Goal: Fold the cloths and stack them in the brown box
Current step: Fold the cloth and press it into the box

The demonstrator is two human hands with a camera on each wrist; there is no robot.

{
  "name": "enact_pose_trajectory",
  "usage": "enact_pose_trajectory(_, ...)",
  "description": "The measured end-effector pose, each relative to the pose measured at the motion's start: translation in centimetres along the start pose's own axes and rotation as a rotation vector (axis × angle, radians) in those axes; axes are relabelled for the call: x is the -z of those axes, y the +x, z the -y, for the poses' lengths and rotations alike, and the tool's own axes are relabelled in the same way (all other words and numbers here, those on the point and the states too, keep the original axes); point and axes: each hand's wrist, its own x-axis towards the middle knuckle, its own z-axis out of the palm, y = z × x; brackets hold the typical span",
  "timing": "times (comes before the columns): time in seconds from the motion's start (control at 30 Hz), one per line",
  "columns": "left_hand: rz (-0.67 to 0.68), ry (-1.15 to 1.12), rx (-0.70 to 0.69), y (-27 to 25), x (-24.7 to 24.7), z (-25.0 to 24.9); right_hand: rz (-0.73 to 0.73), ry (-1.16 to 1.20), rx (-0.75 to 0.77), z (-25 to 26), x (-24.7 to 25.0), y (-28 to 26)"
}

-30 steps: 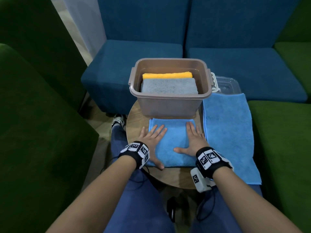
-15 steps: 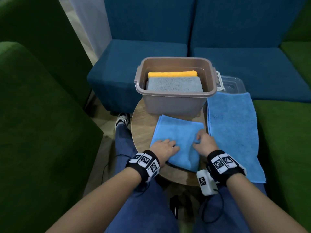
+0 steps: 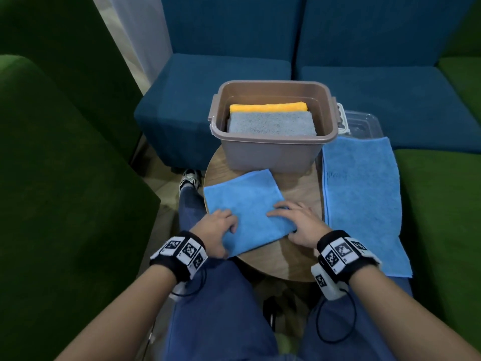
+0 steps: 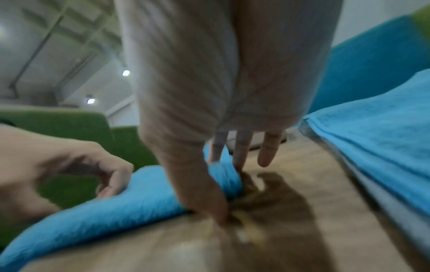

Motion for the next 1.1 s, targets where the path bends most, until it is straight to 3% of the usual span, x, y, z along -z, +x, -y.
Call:
enact_pose_trajectory(0.17, -0.045, 0.112, 0.040, -0.7, -1.6, 0.0, -0.122, -0.102, -0.071, 0.5, -0.8, -0.3)
enact_pose_trajectory(0.23, -0.113, 0.076, 0.015, -0.6, -1.7, 0.1, -0.220, -0.163, -0.103, 0.7, -1.1, -1.0)
enact_pose_trajectory(0.3, -0.201, 0.008, -0.003, -0.7, -1.6, 0.5, -0.219, -0.165, -0.088, 0.6, -1.0, -1.7)
enact_pose_trajectory(0.4, -0.367, -0.392, 0.037, -1.0, -1.1, 1.4, -0.218, 0.157, -0.032, 0.7, -0.8, -3.0)
enact_pose_trajectory(0.47, -0.479, -0.717, 0.121, -0.6, -0.7, 1.7, -0.310, 0.497, -0.039, 0.9, -0.5, -3.4)
enact_pose_trajectory(0.57, -0.644, -0.915, 0.226, 1.2, -0.5, 1.5, -0.478, 0.796, -0.140, 1.3, -0.9, -2.5)
enact_pose_trajectory(0.63, -0.648, -0.887, 0.341, 2.7, -0.2, 1.0, -0.579, 0.857, -0.226, 1.5, -1.4, -0.9)
enact_pose_trajectory(0.77, -0.542, -0.513, 0.601, 4.9, 0.2, 0.1, -0.683, 0.659, -0.359, 2.0, -1.6, 2.2)
enact_pose_trajectory(0.9, -0.436, -0.306, 0.705, 6.2, 0.1, 0.0, -0.546, 0.454, -0.539, 2.1, -1.4, 4.2)
enact_pose_trajectory(1.1, -0.470, -0.308, 0.784, 6.7, -0.2, 0.5, -0.460, 0.212, -0.620, 2.1, -0.9, 5.4)
